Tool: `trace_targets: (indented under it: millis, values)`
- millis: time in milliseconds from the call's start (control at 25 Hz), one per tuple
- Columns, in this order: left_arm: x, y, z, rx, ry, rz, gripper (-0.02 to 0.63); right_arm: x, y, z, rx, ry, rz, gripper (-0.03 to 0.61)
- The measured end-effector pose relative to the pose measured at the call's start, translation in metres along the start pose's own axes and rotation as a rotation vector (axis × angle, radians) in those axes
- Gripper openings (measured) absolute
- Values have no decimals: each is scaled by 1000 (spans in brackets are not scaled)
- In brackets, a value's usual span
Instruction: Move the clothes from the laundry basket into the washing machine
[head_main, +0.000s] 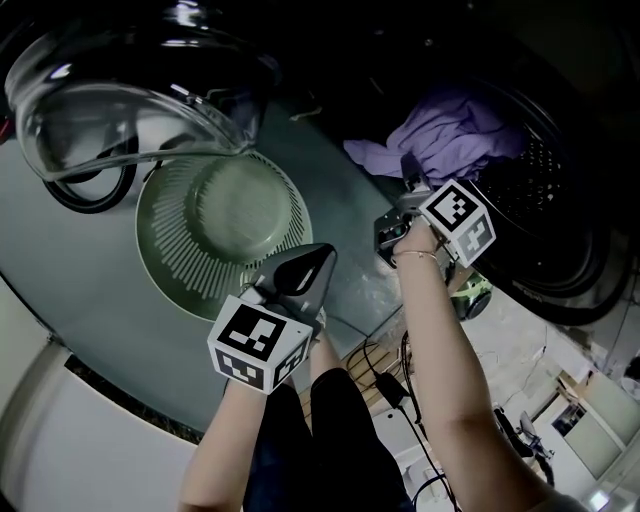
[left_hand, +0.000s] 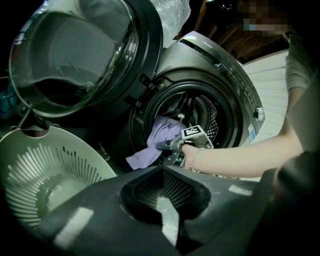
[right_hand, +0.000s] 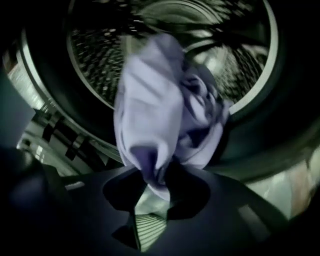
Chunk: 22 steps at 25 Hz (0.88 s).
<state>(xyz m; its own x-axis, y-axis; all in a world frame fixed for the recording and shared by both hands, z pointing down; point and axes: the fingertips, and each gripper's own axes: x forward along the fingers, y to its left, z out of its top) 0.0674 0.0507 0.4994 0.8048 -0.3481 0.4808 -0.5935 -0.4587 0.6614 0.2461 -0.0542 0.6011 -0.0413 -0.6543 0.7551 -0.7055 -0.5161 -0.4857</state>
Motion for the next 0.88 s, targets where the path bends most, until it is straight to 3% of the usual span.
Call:
trace_targets:
  millis: [120,280,600,760,840,880]
  values:
    - [-2,-1,5,1,-13,-3,6,-18,14,36,-144,-112,34,114]
    - [-2,-3,9,4,-22,-7,6,-33,20,89,-203,-271,4,109]
    - [3,-15,19,-12,-63,-32,6,-55,12,172,-181,-538,-45,103]
    - [5,-19,15,-12,-59,-35,6,-56,7,190,-202,-578,-75,103]
    - [5,-18,13,-11,-51,-32,6,-45,2,183,-200,-535,-74,116]
    - [5,-17,12,-10,-48,-30,6,-38,-1,176,-198,-499,-75,154]
